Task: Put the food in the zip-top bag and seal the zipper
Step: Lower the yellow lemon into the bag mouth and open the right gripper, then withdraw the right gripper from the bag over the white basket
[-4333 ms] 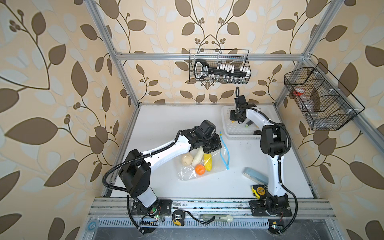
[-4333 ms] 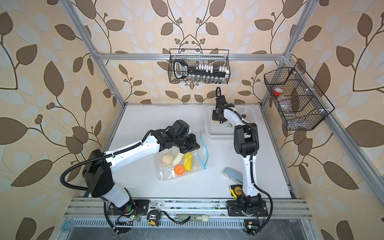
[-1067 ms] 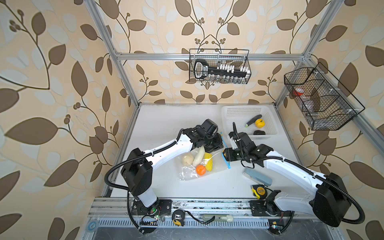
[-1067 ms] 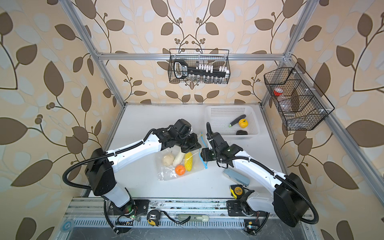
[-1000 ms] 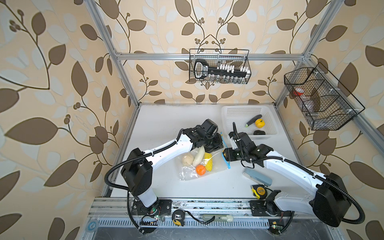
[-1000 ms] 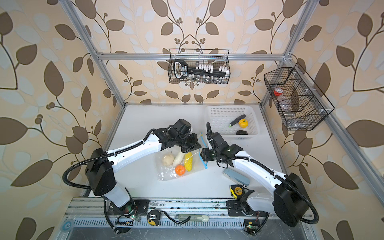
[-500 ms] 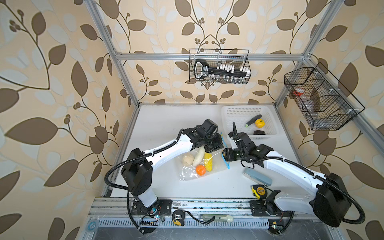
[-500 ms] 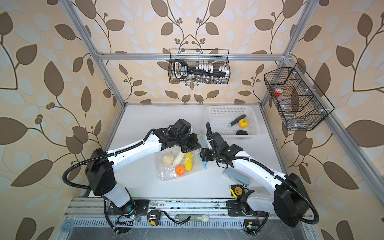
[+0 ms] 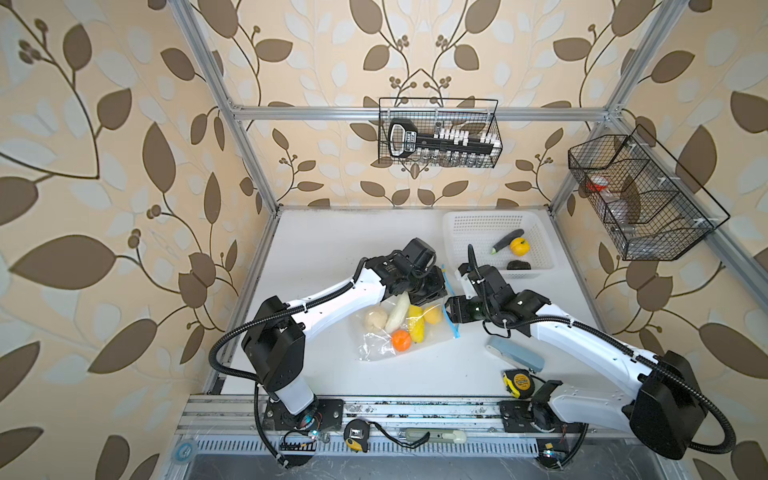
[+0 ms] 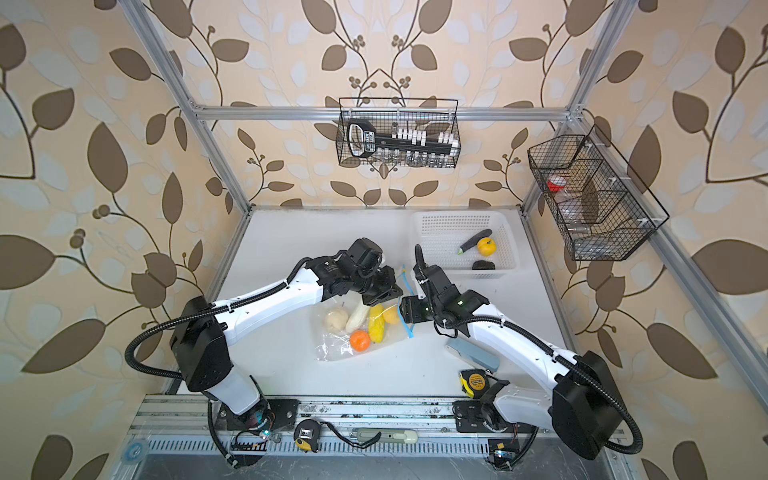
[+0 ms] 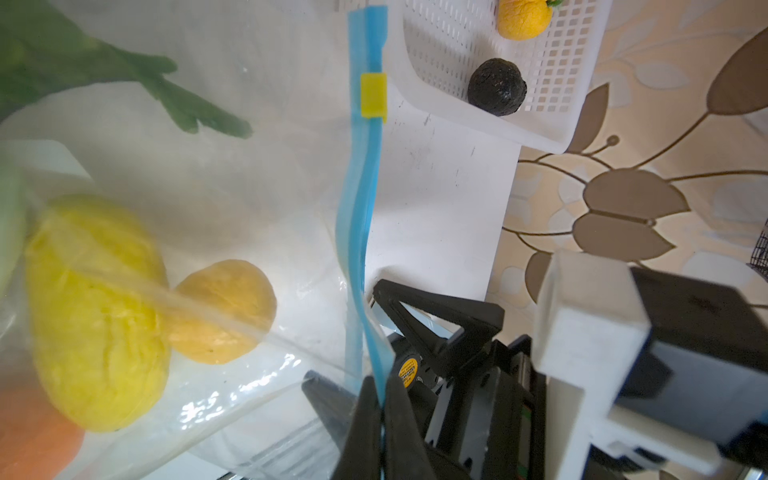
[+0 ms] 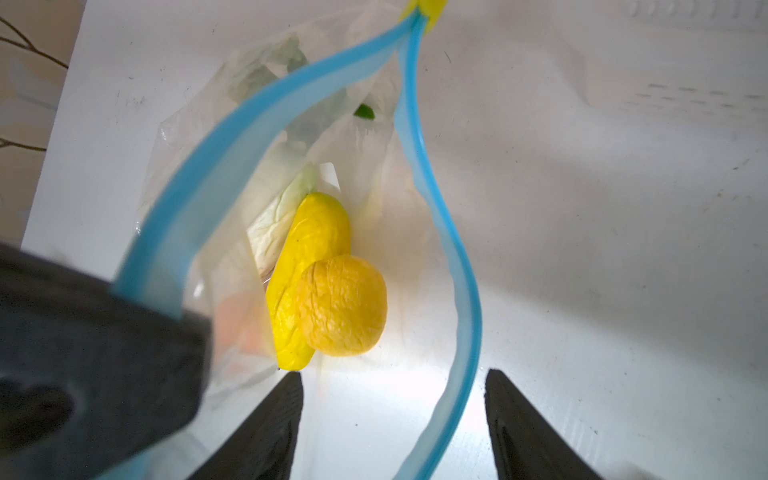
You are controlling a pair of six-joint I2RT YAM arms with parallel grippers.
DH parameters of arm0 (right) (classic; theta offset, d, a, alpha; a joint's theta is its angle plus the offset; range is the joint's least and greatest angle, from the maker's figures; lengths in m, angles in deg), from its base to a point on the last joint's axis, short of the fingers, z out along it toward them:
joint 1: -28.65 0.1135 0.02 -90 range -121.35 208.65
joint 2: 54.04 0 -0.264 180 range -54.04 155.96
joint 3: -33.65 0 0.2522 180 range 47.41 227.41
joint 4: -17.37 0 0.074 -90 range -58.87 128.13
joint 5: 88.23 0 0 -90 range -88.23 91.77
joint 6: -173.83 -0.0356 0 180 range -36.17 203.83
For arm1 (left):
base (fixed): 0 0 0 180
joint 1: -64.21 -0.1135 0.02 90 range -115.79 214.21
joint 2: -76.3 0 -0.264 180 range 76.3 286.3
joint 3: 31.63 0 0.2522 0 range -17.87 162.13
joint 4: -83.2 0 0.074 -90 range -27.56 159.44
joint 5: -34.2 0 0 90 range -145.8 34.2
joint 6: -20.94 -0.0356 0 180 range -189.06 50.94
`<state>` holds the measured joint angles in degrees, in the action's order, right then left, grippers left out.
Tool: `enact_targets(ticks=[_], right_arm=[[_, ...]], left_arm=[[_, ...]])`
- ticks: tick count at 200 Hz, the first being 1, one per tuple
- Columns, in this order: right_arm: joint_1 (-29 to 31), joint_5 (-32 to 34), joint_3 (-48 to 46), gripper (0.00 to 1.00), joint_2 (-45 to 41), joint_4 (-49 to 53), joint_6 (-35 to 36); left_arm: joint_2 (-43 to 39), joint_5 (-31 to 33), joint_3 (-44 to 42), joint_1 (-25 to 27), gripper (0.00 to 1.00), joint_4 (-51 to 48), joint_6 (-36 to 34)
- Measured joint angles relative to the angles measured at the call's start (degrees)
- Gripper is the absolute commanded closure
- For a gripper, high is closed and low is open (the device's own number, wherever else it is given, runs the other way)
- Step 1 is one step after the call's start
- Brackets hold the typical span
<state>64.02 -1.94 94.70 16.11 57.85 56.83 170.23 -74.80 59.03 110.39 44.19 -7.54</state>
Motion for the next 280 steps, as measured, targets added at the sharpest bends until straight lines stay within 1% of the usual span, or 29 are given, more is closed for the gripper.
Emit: enact_targets(ticks=[54, 75, 114, 155, 176, 206, 248, 280], right_arm=[[-0.1, 0.0, -0.5, 0.30, -2.3, 0.2, 0.0], [-1.0, 0.1, -0.5, 0.30, -4.1, 0.7, 0.2], [-5.2, 1.7, 1.2, 0.32, -6.5, 4.5, 1.9], [-11.3, 6.1, 7.5, 0.32, -5.4, 7.9, 4.7], [-13.7, 9.1, 10.4, 0.33, -3.1, 7.5, 5.3], [-15.4, 14.0, 13.0, 0.33, 2.0, 5.5, 5.7], [-20.3, 19.2, 19.2, 0.33, 13.7, 2.6, 6.8], [-25.2, 20.1, 25.3, 0.33, 22.5, 1.3, 7.0]], left_arm=[[0.0, 0.1, -0.4, 0.0, 1.00, 0.6, 0.1], [0.0, 0.1, -0.5, 0.0, 1.00, 1.1, 0.2], [0.0, 0.1, -0.6, 0.4, 1.00, 1.4, 0.2], [0.0, 0.0, -0.6, 0.7, 1.00, 1.4, 0.2], [0.0, 0.0, -0.6, 0.7, 1.00, 1.4, 0.2], [0.0, -0.1, -0.6, 0.7, 1.00, 1.4, 0.0], [0.0, -0.5, -0.6, 0.7, 1.00, 1.5, -0.1], [0.0, -0.5, -0.6, 0.7, 1.00, 1.5, -0.6]])
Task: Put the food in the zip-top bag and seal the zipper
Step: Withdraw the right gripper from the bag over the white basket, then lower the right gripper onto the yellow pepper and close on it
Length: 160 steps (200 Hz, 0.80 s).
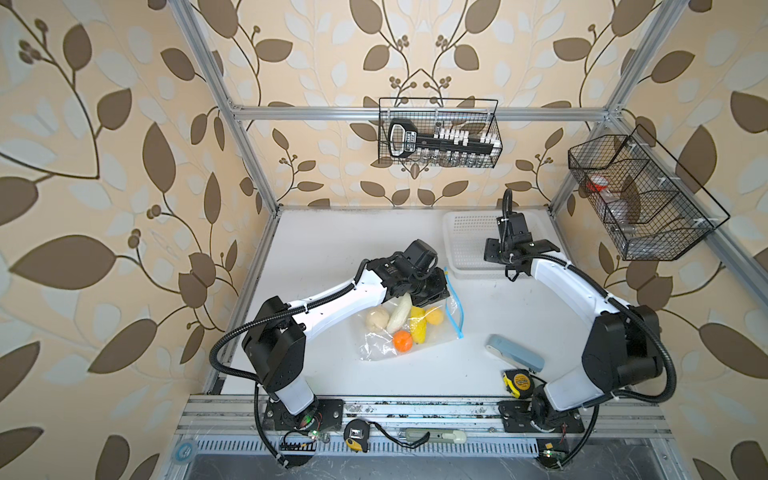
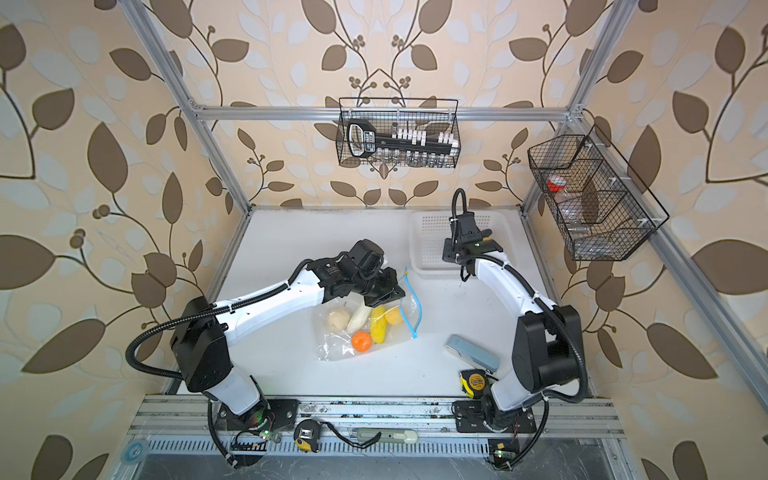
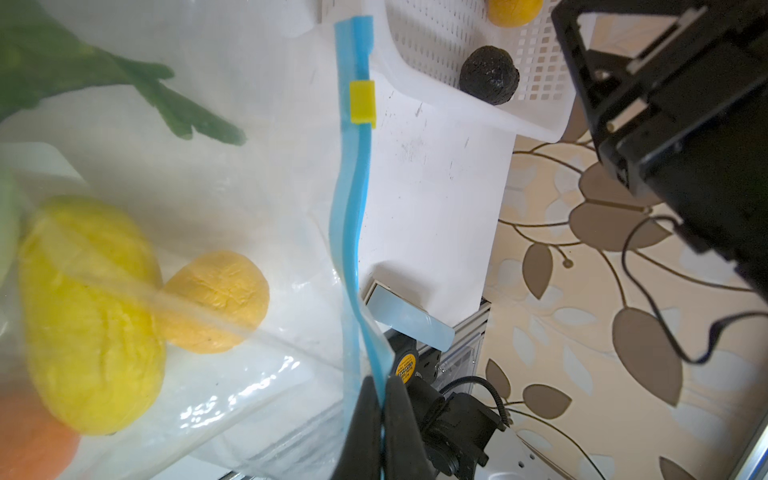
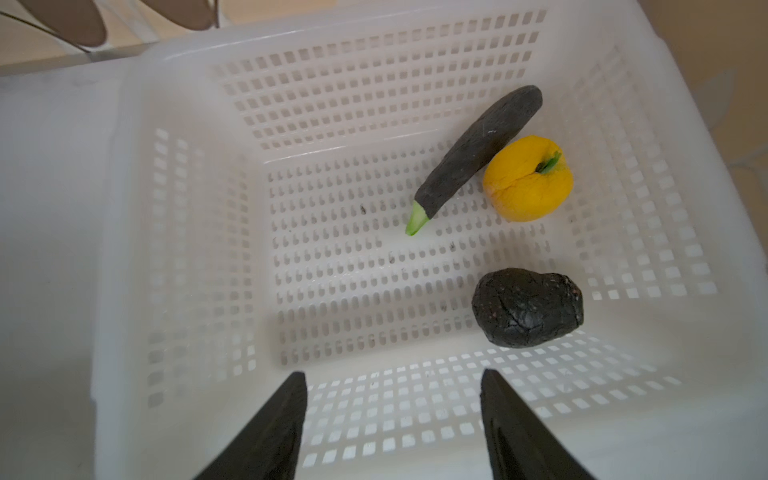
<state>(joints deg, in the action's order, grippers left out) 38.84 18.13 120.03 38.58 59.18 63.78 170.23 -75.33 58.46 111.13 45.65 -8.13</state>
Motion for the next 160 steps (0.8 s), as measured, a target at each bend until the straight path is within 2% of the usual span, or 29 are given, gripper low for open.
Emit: enact_targets(ticks=[50, 160], right_arm=[[-3.6, 1.3, 11.1, 0.33, 12.6, 1.6, 0.0], [-10.4, 2.9, 15.6, 0.32, 21.5, 2.8, 0.0]], left_arm=[[0.0, 0.0, 0.0, 0.0, 1.00, 0.1, -0.6], [0.0, 0.0, -0.1, 0.0, 1.00, 0.1, -0.7]])
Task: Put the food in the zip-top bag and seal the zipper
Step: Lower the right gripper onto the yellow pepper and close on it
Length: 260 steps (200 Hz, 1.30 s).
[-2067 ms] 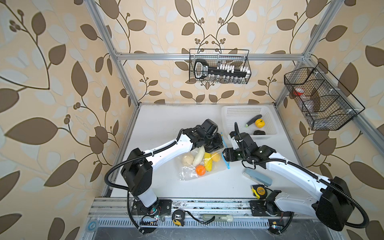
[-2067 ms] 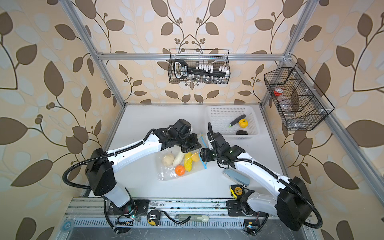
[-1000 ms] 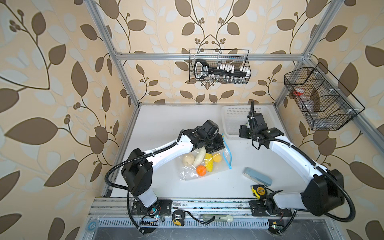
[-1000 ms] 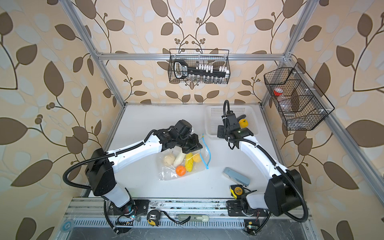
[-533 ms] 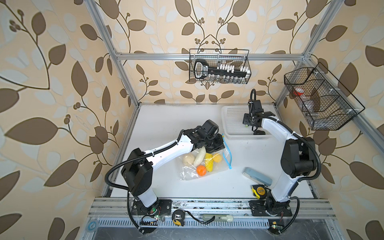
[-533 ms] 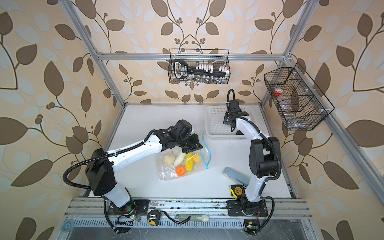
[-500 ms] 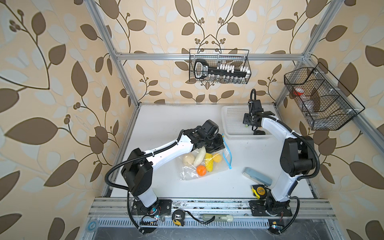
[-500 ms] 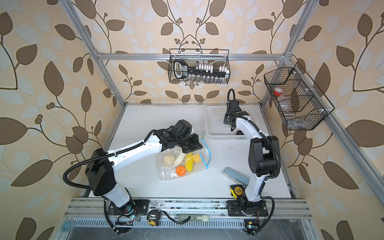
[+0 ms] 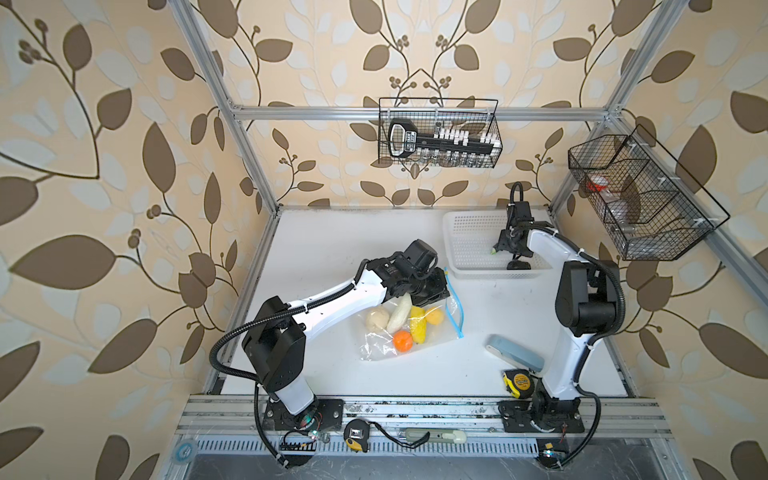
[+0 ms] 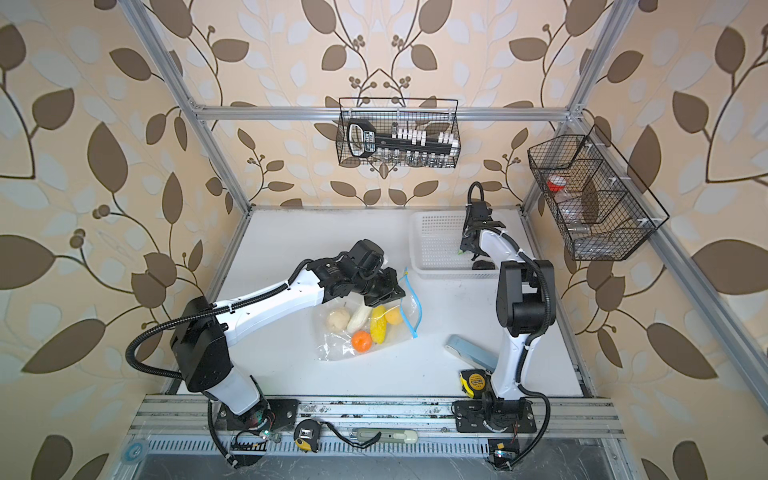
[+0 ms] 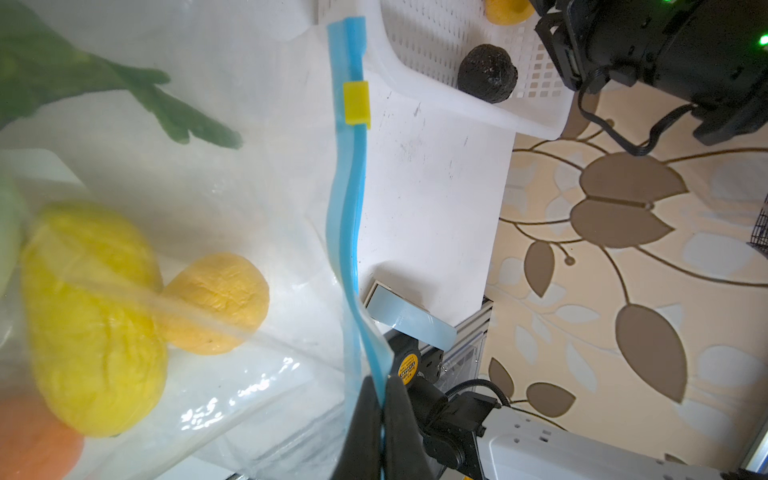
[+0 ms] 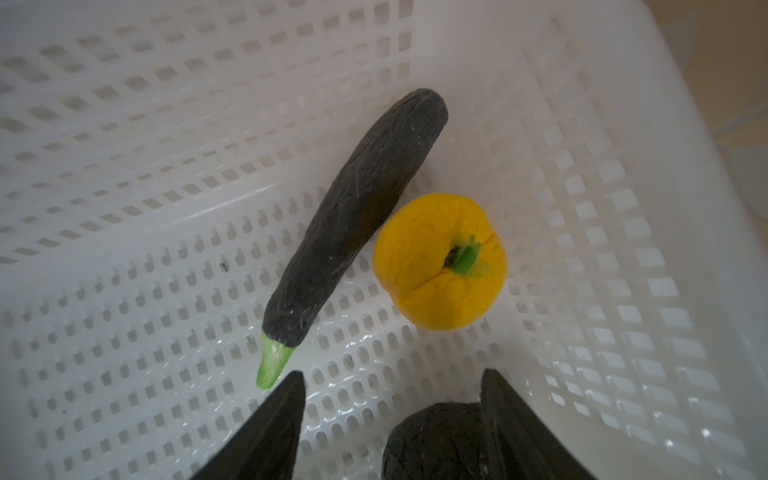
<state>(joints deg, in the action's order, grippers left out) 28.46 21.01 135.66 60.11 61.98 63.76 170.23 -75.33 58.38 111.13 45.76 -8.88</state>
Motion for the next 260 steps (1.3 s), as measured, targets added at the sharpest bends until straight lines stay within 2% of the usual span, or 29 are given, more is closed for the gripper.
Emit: enact_targets(ticks=[74, 155, 220, 260], right_arm=[[-5.0, -1.4, 1.8, 0.28, 1.6, -0.1, -0.3], [-6.0, -6.2, 6.2, 0.27, 6.9, -0.1, -0.2], [-6.7, -7.9, 13.3, 0.27, 12.2, 1.1, 0.0], [-6.8, -9.3, 13.7, 0.28, 13.2, 1.6, 0.0]], left_arm=[[0.0, 0.0, -0.2, 0.0, 1.00, 0.0, 0.0], [0.1, 0.0, -0.2, 0.0, 1.00, 0.4, 0.0], [0.5, 0.0, -0.2, 0.0, 1.00, 0.5, 0.0], [1.1, 0.0, -0.2, 0.0, 1.00, 1.1, 0.0]])
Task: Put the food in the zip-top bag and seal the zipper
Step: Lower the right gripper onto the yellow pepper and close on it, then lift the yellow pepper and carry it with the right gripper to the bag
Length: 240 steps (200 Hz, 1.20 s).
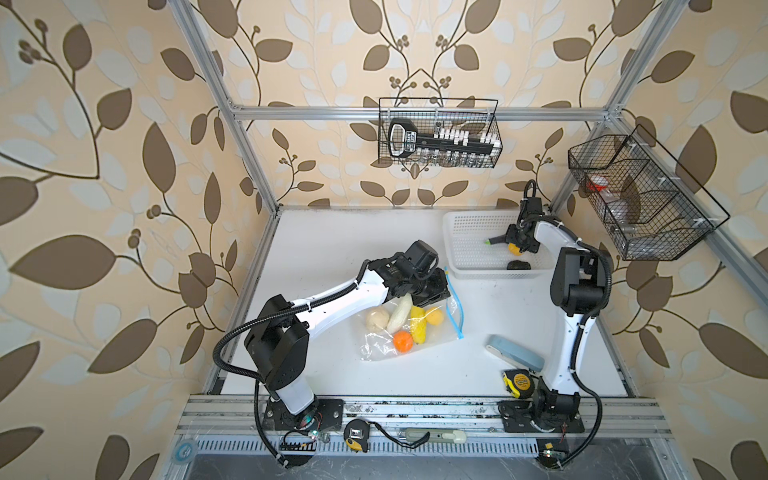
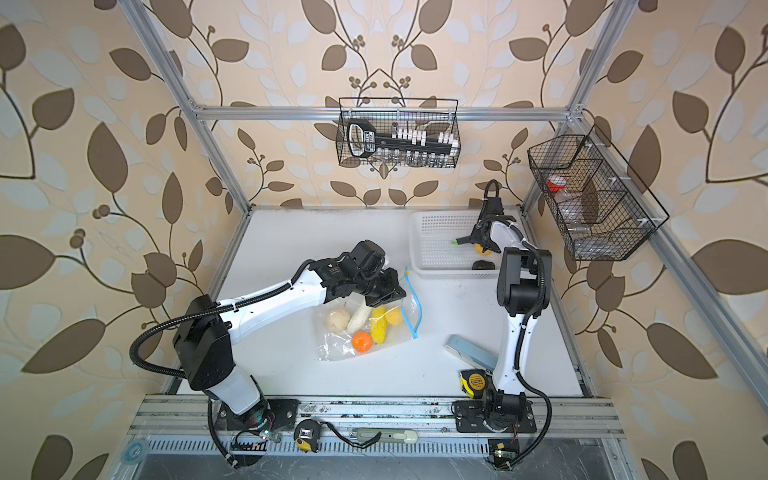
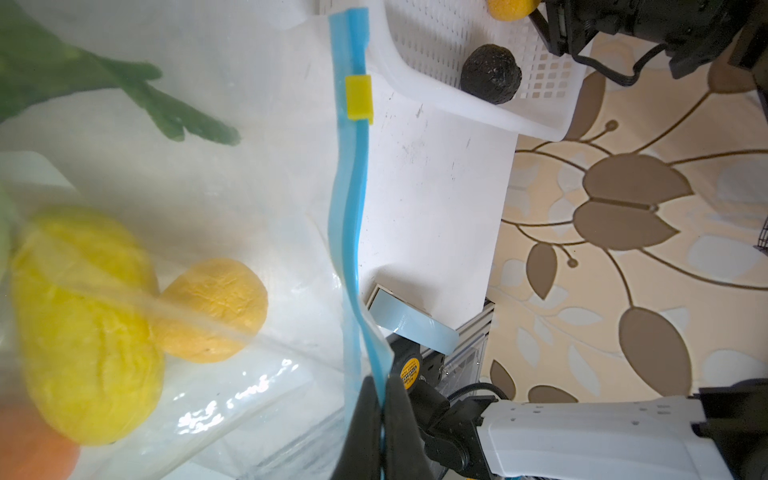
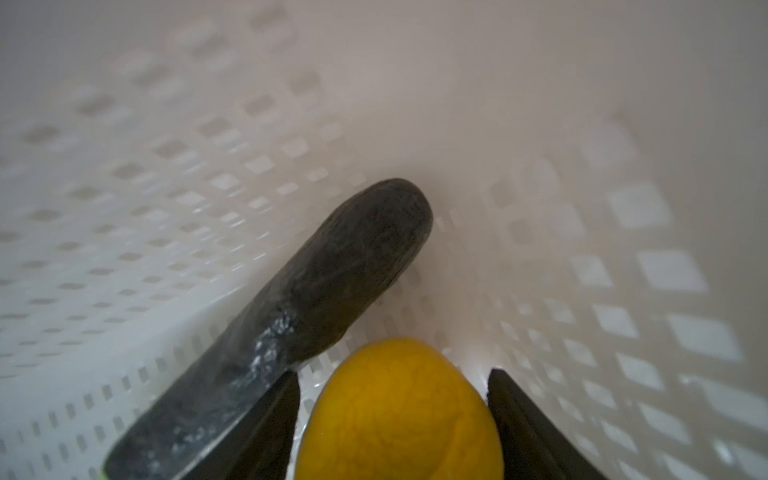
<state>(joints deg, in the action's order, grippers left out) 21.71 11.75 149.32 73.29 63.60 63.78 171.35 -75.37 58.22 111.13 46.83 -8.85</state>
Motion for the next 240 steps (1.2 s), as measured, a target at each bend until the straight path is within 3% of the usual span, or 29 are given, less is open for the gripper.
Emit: enact_targets(ticks=[136, 240], right_arm=[[0.0, -5.0, -1.0, 0.37, -0.6, -0.4, -2.2], [0.3, -7.0, -7.9, 0.38, -9.0, -0.5, -4.4]], left_arm=[[0.4, 0.0, 0.0, 0.0, 1.00, 0.2, 0.0], [0.4, 0.0, 0.0, 0.0, 1.00, 0.2, 0.0]])
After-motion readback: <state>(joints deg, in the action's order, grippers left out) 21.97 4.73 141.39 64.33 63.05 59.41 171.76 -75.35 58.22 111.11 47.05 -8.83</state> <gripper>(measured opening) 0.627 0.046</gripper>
